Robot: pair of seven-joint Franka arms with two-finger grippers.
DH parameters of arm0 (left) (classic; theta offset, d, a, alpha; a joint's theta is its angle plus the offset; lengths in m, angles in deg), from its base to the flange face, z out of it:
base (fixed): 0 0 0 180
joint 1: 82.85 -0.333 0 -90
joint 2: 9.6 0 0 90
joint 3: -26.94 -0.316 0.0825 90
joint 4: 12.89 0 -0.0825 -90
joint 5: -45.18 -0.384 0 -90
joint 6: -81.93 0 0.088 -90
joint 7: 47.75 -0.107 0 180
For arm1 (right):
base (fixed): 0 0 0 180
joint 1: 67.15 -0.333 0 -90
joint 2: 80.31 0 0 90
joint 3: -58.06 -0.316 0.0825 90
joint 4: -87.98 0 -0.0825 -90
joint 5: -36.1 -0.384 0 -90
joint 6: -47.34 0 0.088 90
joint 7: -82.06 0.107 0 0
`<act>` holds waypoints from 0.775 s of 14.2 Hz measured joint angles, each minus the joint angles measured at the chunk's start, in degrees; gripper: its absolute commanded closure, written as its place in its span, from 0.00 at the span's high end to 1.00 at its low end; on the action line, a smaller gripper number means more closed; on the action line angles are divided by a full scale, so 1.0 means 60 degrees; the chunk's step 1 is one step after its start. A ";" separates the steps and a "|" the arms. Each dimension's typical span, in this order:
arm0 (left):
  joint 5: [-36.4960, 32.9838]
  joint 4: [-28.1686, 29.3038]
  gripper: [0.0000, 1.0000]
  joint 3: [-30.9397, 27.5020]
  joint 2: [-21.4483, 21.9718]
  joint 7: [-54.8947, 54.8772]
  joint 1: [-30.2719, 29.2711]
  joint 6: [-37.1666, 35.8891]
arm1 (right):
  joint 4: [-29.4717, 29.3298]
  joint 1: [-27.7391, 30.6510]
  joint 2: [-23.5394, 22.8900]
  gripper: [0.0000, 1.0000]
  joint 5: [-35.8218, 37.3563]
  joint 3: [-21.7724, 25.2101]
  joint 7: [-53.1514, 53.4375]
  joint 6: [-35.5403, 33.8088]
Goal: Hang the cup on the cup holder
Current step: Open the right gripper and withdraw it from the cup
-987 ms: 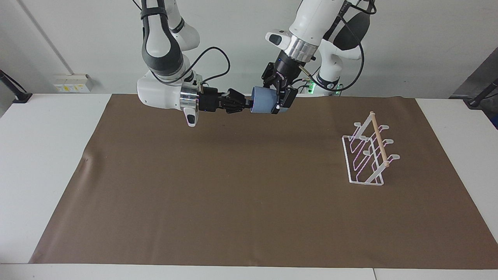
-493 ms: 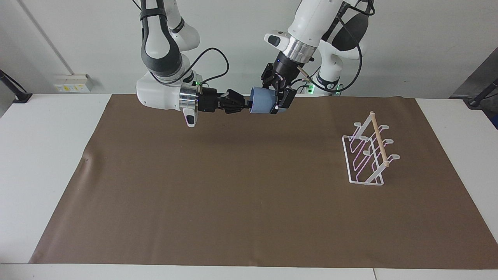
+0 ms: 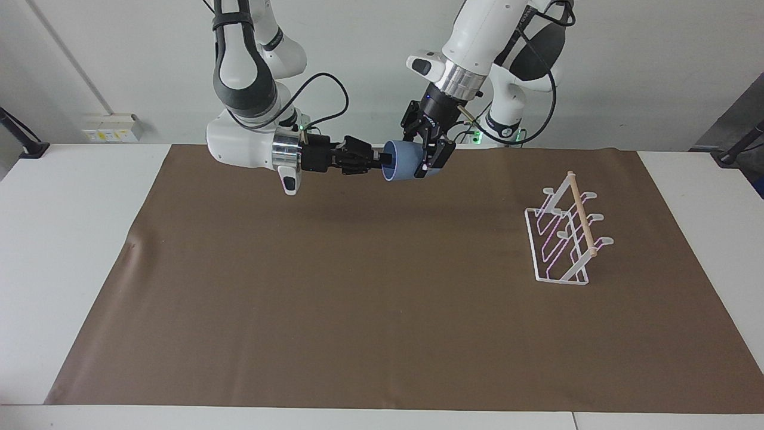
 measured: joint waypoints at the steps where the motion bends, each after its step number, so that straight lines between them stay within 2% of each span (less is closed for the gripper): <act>1: -0.0037 -0.0001 0.00 -0.0016 0.0000 0.0000 -0.0019 -0.0126 | 0.0002 0.0174 -0.0004 1.00 0.0638 0.0007 0.0005 0.0072; 5: -0.1017 -0.0098 0.00 -0.0113 0.0003 0.0024 -0.0295 -0.0960 | 0.0002 0.0882 -0.0025 1.00 0.3908 0.0042 0.0012 0.1040; 7: -0.1744 -0.0136 0.00 -0.0142 0.0005 0.0015 -0.0809 -0.1625 | -0.0059 0.1141 -0.0023 1.00 0.5848 0.0053 0.0011 0.1519; 11: -0.4367 -0.0147 0.00 -0.0094 -0.0008 0.0013 -0.1012 -0.2863 | -0.0235 0.1185 -0.0018 1.00 1.0192 0.0039 0.0183 0.2451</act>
